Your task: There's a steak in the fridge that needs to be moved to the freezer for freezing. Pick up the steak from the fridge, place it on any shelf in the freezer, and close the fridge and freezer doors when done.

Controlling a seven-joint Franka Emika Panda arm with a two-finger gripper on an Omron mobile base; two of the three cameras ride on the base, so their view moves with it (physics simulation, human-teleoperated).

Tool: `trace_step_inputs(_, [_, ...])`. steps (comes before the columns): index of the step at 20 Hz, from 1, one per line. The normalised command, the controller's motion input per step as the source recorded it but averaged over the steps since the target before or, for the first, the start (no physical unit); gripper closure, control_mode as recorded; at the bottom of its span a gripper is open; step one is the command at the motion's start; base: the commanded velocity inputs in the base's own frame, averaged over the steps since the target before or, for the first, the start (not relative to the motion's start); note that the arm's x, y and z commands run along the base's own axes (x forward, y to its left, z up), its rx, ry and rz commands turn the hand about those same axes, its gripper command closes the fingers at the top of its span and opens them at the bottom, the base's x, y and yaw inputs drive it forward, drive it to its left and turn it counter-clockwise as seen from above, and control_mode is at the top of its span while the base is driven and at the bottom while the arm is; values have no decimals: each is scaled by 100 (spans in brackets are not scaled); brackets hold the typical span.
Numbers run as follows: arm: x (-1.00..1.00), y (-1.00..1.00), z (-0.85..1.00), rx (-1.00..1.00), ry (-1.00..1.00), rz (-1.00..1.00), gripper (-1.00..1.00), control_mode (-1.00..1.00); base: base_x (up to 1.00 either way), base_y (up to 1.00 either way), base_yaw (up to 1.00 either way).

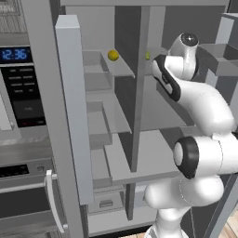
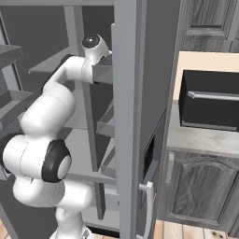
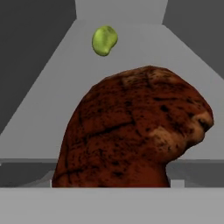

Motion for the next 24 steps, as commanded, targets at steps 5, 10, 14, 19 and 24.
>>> trace_step_inputs(5, [74, -2, -12, 0, 4, 8, 100, -100, 0, 0, 0])
trace_step_inputs(10, [69, -16, 0, 0, 0, 7, 100, -100, 0, 0, 0])
trace_step_inputs(14, [76, -3, -6, 0, 6, 5, 100, -100, 0, 0, 0])
trace_step_inputs(19, [78, 0, -44, 0, 0, 5, 100, -100, 0, 0, 0])
trace_step_inputs(24, [51, 2, -88, 0, 3, 3, -100, -100, 0, 0, 0])
